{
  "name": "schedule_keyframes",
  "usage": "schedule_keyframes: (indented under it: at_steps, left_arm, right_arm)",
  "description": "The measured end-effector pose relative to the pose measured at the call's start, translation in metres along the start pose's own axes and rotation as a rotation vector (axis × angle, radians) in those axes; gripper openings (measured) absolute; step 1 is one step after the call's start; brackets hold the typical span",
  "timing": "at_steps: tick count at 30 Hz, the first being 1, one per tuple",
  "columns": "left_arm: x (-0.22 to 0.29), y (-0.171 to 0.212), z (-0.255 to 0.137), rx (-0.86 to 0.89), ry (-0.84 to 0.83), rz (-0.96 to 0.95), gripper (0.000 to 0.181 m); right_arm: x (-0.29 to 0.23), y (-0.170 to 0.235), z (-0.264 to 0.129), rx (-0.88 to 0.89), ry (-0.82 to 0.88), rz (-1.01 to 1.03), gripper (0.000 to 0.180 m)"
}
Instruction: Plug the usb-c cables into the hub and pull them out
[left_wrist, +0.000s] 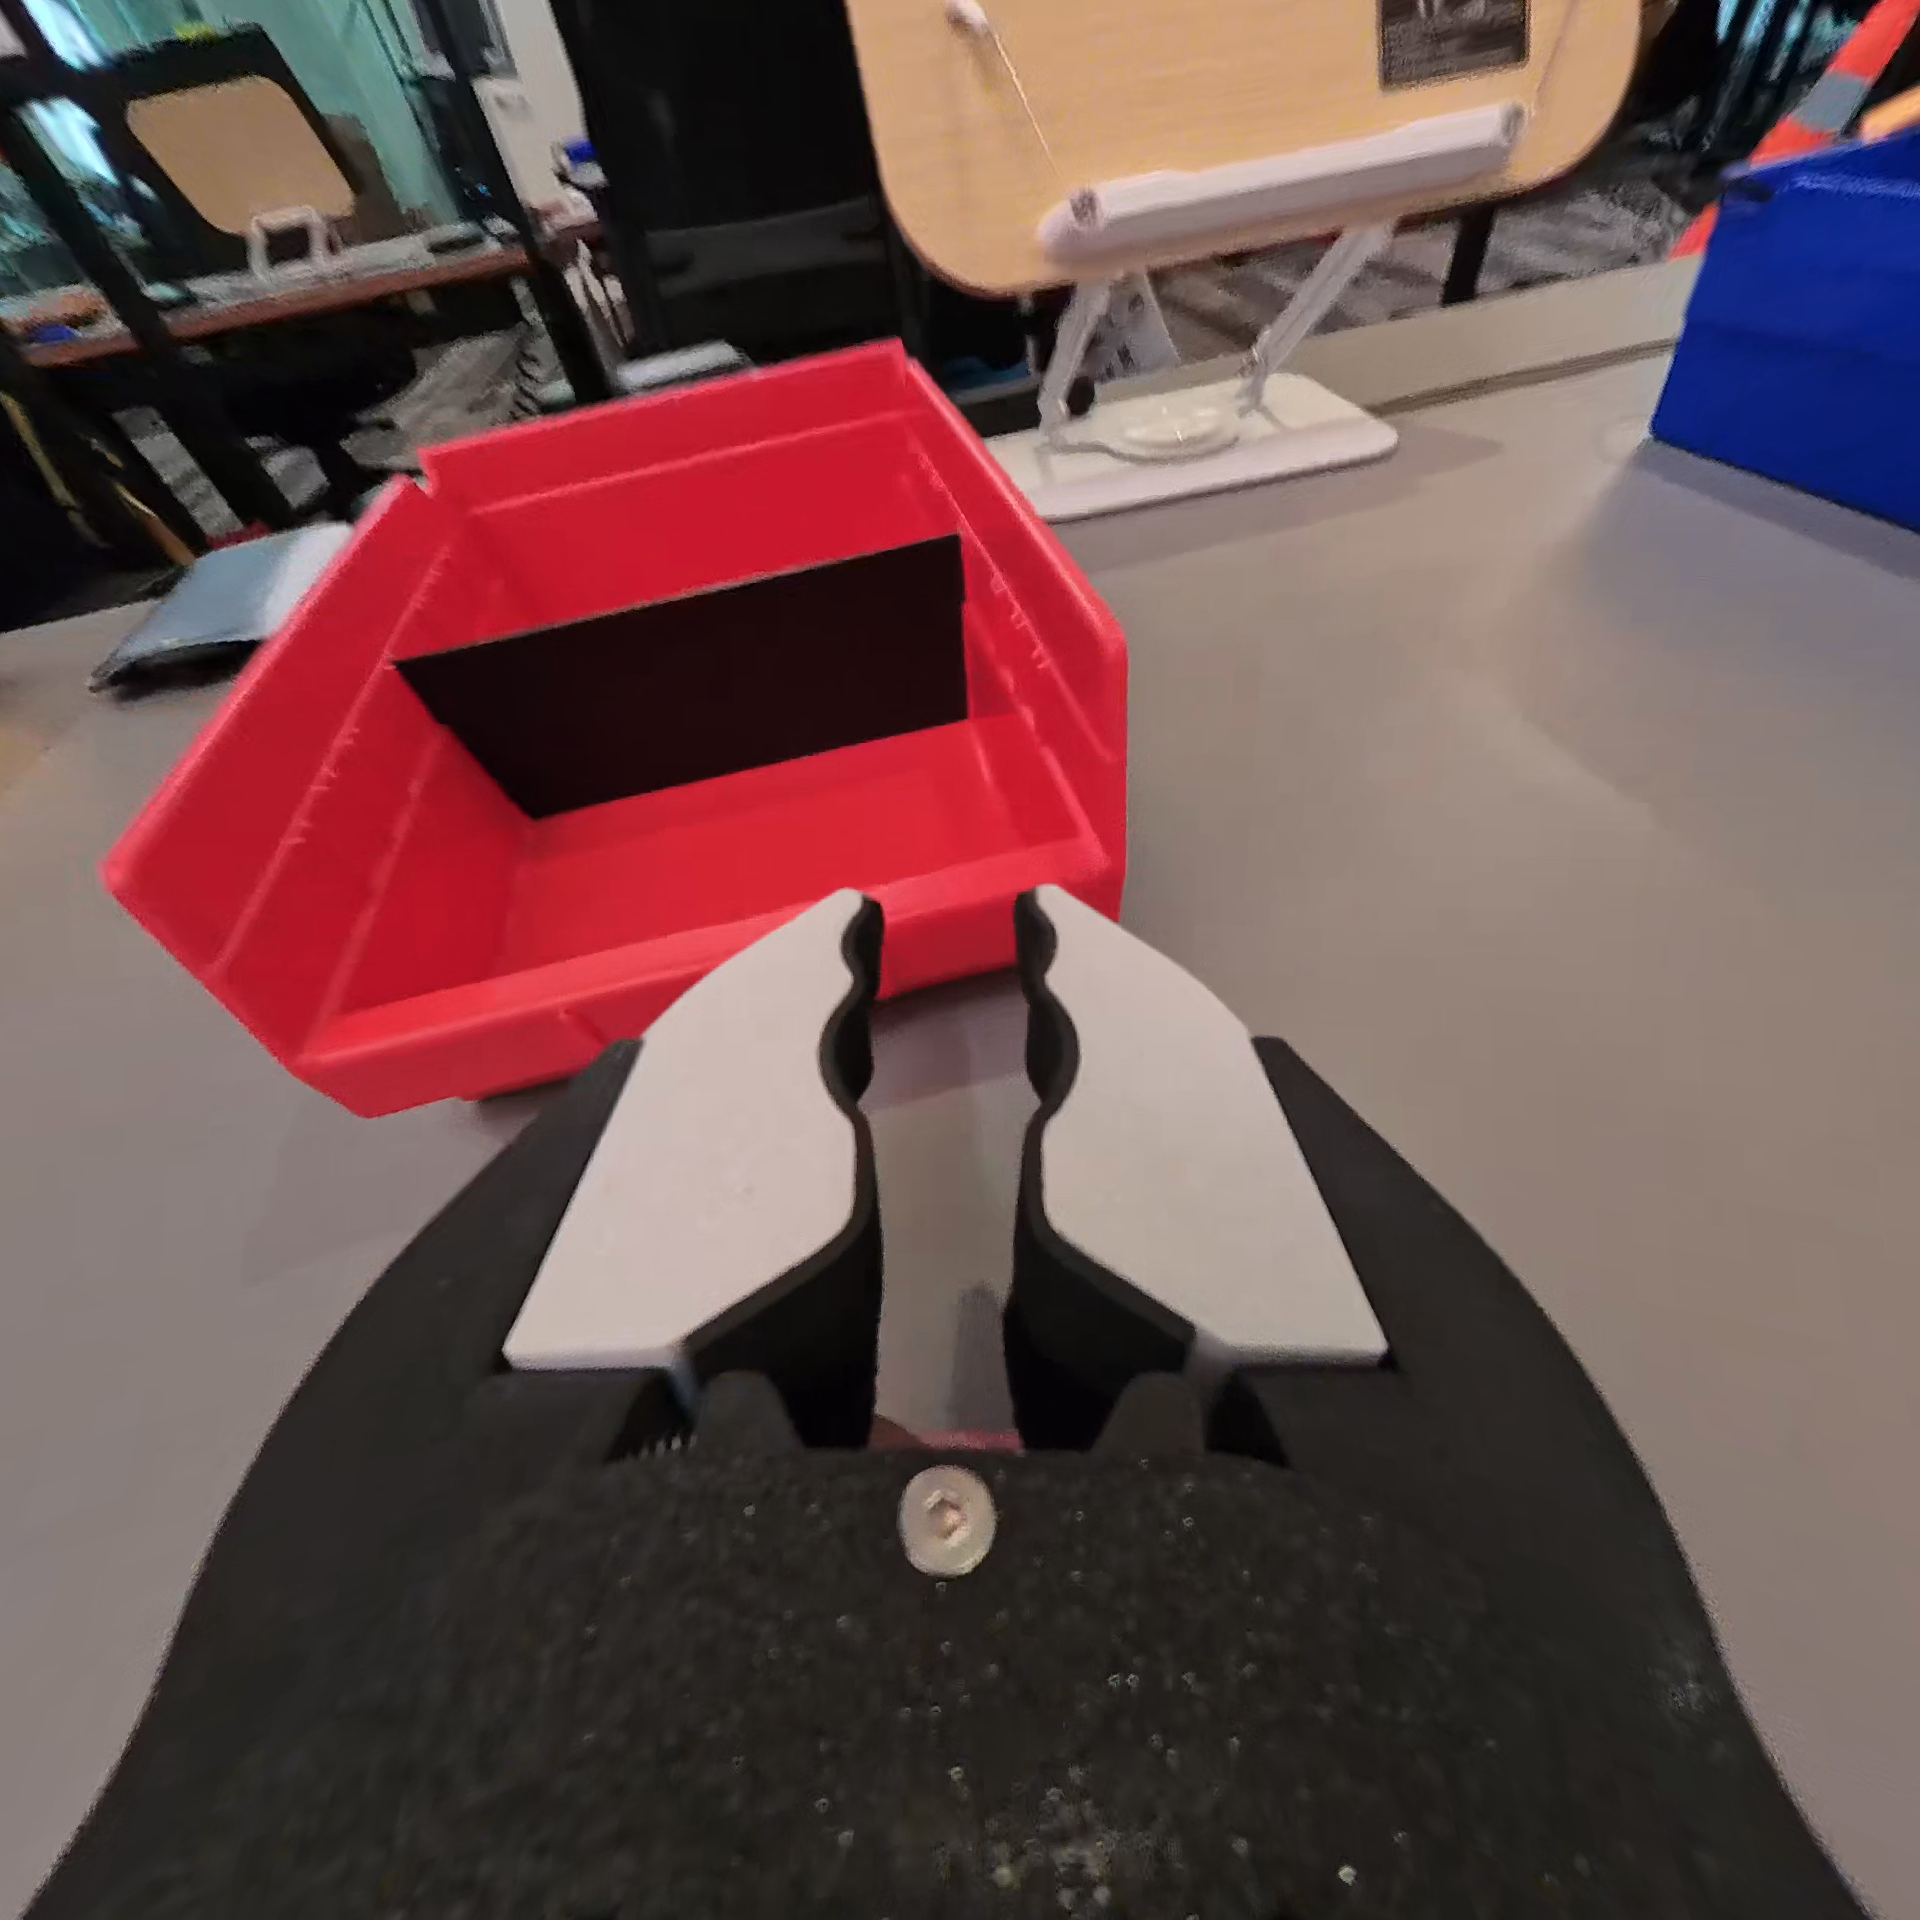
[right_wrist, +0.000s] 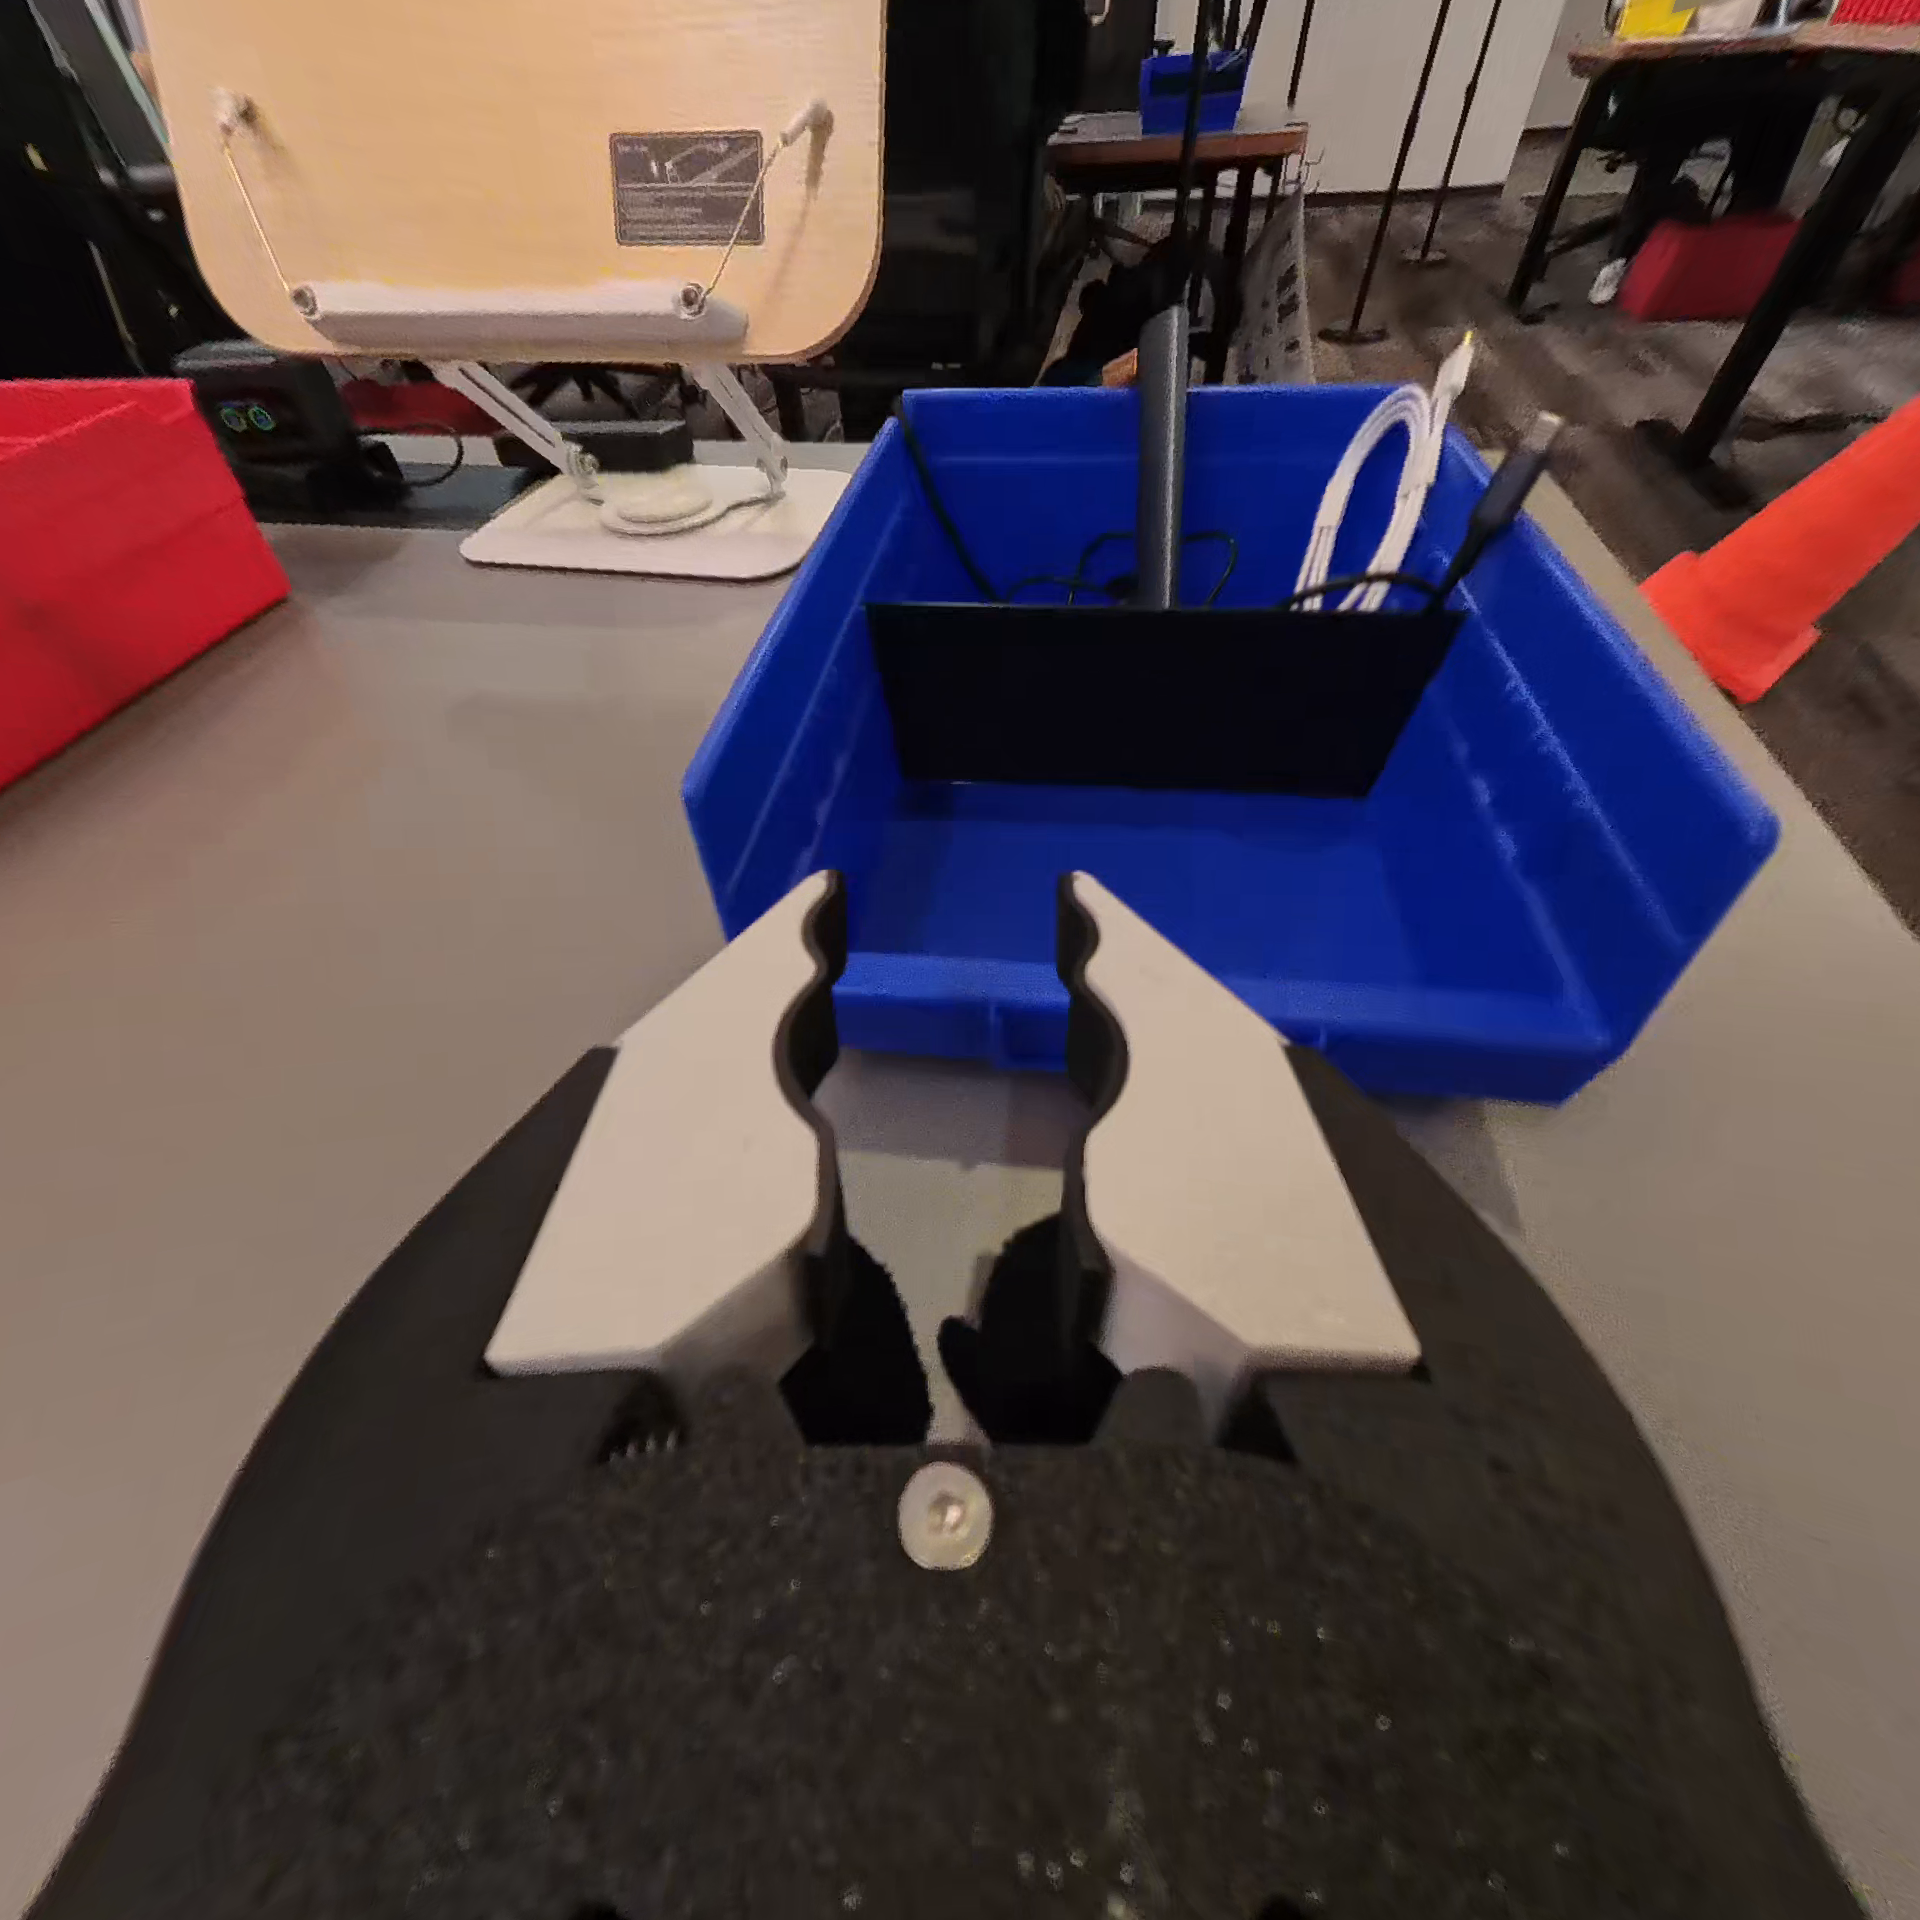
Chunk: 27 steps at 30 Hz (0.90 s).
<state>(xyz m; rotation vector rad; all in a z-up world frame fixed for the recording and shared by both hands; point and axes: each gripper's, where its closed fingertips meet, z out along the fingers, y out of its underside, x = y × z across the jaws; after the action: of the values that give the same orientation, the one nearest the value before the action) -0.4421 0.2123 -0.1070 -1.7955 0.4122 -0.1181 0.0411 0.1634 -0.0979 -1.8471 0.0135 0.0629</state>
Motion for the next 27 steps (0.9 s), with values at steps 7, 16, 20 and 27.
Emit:
schedule_keyframes:
  at_steps: [7,16,20,27]
  left_arm:
    - [-0.020,0.026,0.005,-0.145,-0.020,-0.078,0.025]
    - [-0.020,0.023,0.005,-0.141,-0.016,-0.100,0.025]
    - [-0.014,0.021,0.004,-0.133,0.003,-0.081,0.025]
    - [-0.013,0.023,0.001,-0.138,0.014,-0.109,0.025]
  right_arm:
    - [0.017,0.023,0.012,-0.108,0.015,-0.012,0.056]
    - [0.034,0.031,0.013,-0.127,0.044,-0.002,0.055]
    - [0.032,0.028,0.014,-0.113,0.059,-0.042,0.059]
    - [0.027,0.035,0.019,-0.153,0.029,-0.027,0.059]
